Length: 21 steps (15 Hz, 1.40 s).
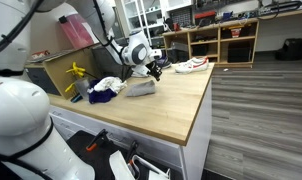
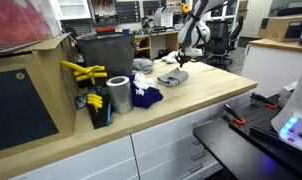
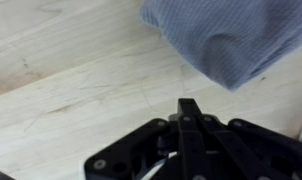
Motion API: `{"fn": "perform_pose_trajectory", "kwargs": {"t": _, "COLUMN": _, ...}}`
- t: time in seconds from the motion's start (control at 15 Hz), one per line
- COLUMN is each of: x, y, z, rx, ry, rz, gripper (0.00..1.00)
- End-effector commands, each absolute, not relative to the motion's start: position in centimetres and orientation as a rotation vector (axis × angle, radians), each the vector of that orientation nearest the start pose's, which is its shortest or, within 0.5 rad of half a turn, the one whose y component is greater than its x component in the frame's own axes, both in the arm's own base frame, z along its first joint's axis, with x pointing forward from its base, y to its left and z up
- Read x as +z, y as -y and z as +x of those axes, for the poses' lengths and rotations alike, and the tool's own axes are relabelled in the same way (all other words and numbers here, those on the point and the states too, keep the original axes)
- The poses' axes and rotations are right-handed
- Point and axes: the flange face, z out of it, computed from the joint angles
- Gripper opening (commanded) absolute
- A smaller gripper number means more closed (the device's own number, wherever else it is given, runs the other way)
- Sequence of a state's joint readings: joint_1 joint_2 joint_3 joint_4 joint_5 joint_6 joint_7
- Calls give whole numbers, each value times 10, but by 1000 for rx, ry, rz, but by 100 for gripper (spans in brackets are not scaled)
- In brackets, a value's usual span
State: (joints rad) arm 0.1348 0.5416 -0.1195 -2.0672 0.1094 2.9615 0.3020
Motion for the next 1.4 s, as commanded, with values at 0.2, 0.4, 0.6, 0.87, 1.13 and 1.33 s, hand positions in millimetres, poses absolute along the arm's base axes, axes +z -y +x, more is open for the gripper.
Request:
{"fn": "perform_pose_trajectory", "kwargs": {"t": 0.2, "x": 258, "y": -46, "z": 587, "rx": -338, "ry": -516, "rz": -2938, "gripper": 0}}
{"fn": "perform_pose_trajectory", "kwargs": {"t": 0.4, "x": 282, "y": -52, "z": 569, "rx": -206, "ry": -489, "rz": -2956, "gripper": 0}}
{"fn": "perform_pose_trajectory", "kwargs": {"t": 0.6, "x": 312, "y": -45, "z": 553, "rx": -91, "ry": -463, "rz": -2979, "gripper": 0}}
{"fn": "perform_pose_trajectory", "kwargs": {"t": 0.87, "x": 350, "y": -29, "z": 539, "rx": 53, "ry": -393, "rz": -2994, "gripper": 0}}
{"fn": "perform_pose_trajectory", "kwargs": {"t": 1.13, "x": 383, "y": -15, "z": 527, "rx": 157, "ry": -241, "rz": -3007, "gripper": 0}}
{"fn": "perform_pose_trajectory", "kwargs": {"t": 1.33, "x": 404, "y": -8, "z": 522, "rx": 191, "ry": -120, "rz": -3021, "gripper": 0}}
